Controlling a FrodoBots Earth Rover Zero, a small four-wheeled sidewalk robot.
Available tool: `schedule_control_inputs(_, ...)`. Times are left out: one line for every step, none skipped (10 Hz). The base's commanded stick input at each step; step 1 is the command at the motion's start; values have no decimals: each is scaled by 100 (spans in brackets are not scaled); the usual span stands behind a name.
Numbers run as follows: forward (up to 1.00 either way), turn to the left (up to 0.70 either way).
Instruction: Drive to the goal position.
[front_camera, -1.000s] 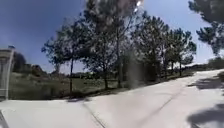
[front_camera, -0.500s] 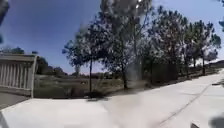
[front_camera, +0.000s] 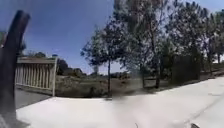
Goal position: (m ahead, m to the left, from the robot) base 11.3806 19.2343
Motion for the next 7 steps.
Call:
schedule_control_inputs(0, 70)
schedule_control_inputs(0, 70)
schedule_control_inputs(0, 70)
schedule_control_inputs(0, 70)
schedule_control_inputs(0, 70)
schedule_control_inputs(0, 70)
schedule_control_inputs(0, 70)
